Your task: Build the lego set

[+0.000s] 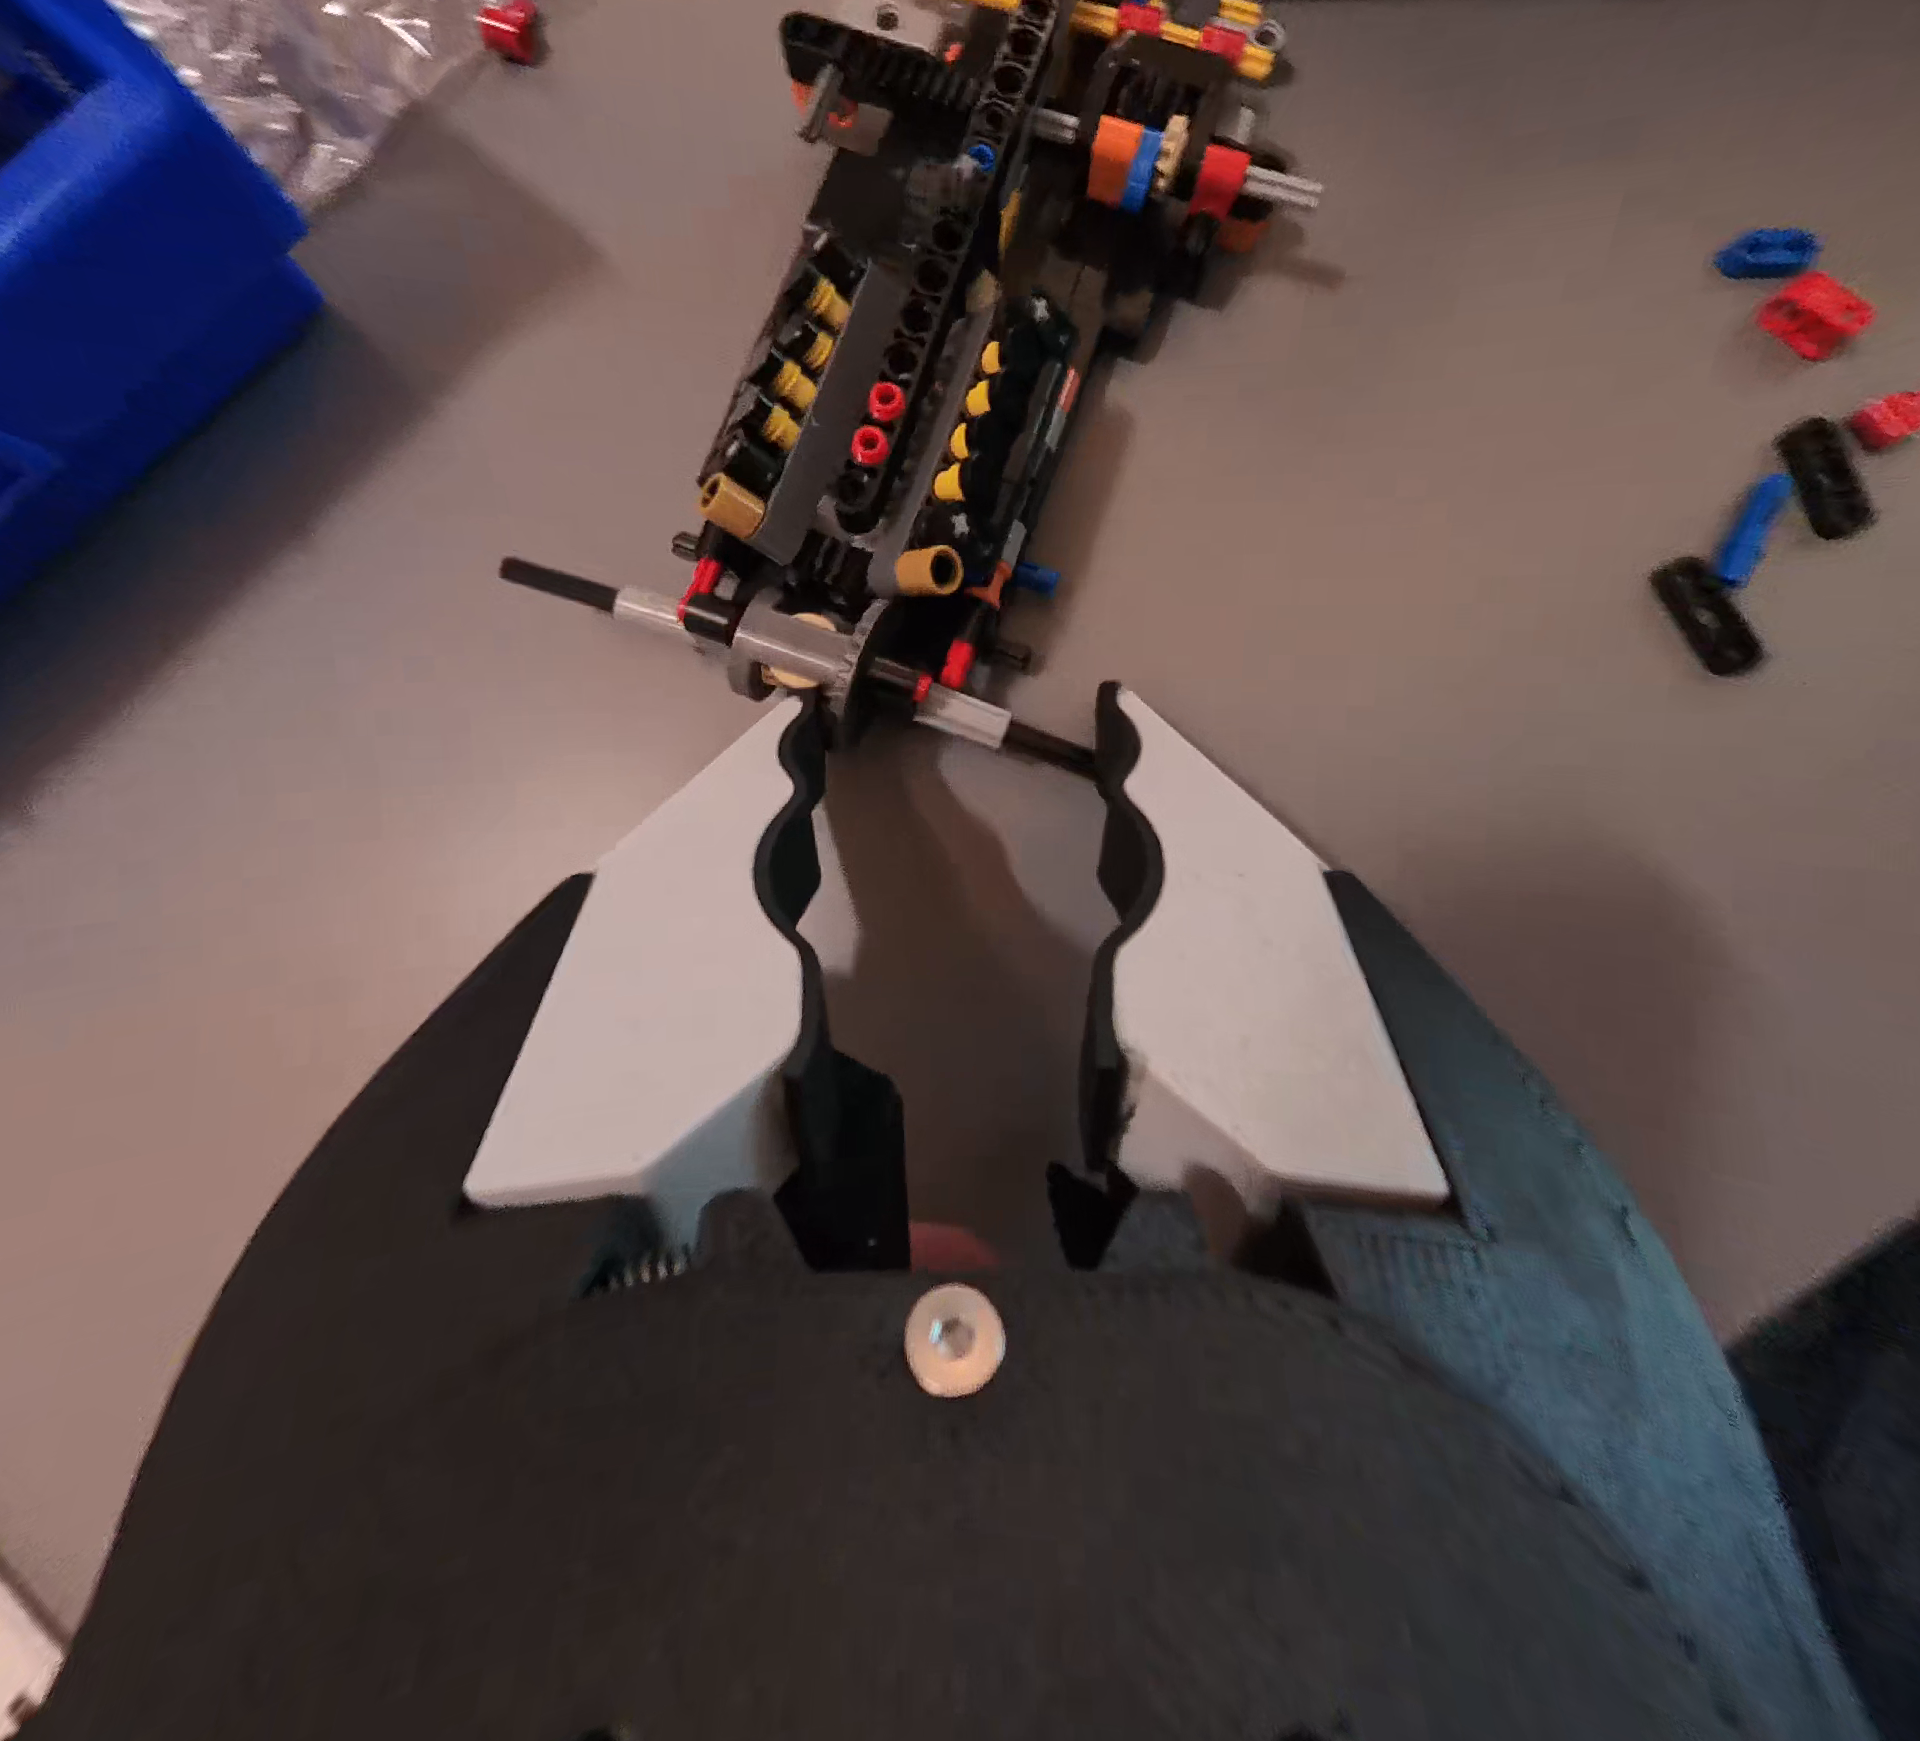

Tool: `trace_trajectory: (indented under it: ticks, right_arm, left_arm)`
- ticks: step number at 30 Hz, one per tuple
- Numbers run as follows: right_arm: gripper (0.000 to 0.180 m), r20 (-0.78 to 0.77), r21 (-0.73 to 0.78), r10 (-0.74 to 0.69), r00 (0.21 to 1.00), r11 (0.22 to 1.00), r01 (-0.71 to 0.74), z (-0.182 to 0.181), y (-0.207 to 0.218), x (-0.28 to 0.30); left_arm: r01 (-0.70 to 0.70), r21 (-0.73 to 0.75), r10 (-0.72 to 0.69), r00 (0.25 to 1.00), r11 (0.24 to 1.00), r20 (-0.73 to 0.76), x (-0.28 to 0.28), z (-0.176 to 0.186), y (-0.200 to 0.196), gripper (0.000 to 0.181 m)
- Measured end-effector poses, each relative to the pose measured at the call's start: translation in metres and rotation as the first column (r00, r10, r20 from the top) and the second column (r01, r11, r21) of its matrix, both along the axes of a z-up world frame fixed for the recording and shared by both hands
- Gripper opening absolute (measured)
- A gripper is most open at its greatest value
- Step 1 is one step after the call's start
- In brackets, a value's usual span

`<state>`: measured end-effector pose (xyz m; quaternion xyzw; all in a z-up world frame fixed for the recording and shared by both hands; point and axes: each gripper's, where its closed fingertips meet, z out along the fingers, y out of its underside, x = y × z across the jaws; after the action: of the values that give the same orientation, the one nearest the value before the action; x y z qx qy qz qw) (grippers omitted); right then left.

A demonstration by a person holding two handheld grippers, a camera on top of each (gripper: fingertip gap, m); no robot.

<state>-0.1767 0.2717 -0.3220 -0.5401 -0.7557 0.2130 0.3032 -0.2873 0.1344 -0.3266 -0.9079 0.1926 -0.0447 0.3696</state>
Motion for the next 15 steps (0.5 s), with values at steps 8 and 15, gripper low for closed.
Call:
trace_trajectory:
  ticks: [8, 15]
  right_arm:
    - [0.026, -0.019, 0.01, 0.048, 0.999, 0.999, -0.048, 0.006, -0.005, 0.004]
    - [0.028, -0.029, 0.052, 0.076, 0.997, 0.996, -0.075, 0.008, -0.011, 0.001]
  left_arm:
    - [-0.024, 0.121, 0.038, 0.992, 0.992, -0.118, -0.004, 0.046, 0.0, 0.08]
    - [0.067, -0.117, -0.098, 0.954, 0.991, -0.284, -0.003, 0.01, 0.033, 0.092]
